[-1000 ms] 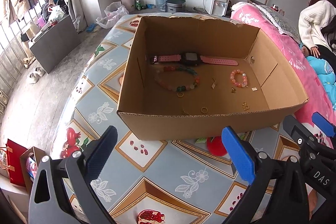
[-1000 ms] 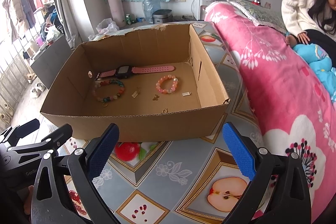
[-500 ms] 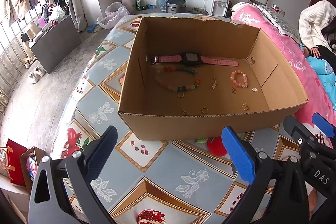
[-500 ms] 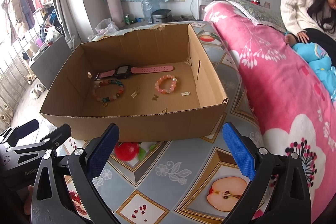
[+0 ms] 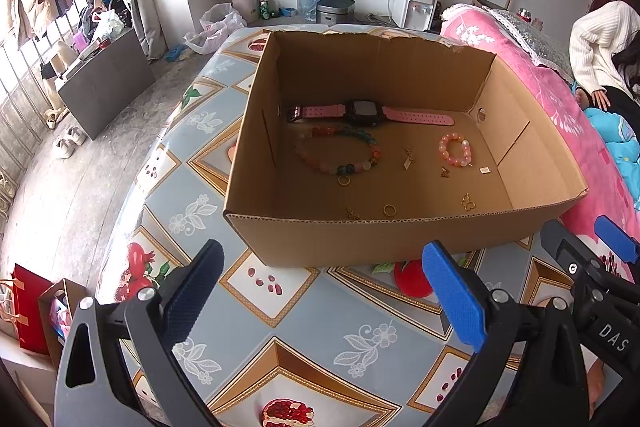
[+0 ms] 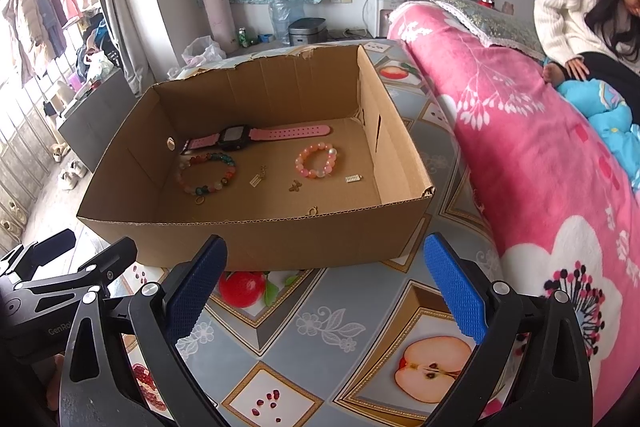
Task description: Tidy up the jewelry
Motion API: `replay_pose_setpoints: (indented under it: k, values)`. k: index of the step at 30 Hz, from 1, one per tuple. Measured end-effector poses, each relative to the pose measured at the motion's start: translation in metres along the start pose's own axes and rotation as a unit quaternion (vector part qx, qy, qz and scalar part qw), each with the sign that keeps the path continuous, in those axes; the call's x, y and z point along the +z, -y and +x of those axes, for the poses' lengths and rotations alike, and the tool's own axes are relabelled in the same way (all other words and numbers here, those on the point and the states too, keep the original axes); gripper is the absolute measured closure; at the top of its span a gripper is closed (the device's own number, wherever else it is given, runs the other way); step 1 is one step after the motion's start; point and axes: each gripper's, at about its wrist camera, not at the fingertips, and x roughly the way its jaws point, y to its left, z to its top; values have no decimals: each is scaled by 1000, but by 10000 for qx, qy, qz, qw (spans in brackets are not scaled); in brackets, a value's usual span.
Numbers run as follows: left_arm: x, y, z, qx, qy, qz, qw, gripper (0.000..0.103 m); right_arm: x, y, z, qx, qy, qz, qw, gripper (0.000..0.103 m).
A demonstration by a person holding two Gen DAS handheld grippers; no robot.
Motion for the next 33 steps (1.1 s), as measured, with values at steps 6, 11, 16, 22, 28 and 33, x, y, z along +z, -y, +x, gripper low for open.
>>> replay_pose_setpoints:
  k: [6,11,16,22,28,33]
  values:
    - [-1,0,0,5,4,-9,10000,5,0,0,0,-12,8,-8,10000,8]
    - [0,1,-2,11,22,-12,10000,5,0,-1,-2,-17,23,32,10000,8]
    - [0,1,-3,8,24,-13,10000,5,0,-1,-2,-11,19,12,10000,8]
    - [-1,1,-3,5,21,-18,10000,5,0,-1,-1,-17,25,22,10000,8]
    - [0,1,-3,5,23,-5,10000,5,0,-1,-2,-15,23,14,10000,8]
    - [1,0,-5,-24,30,-36,10000,5,0,-4,-3,-33,33,26,10000,8]
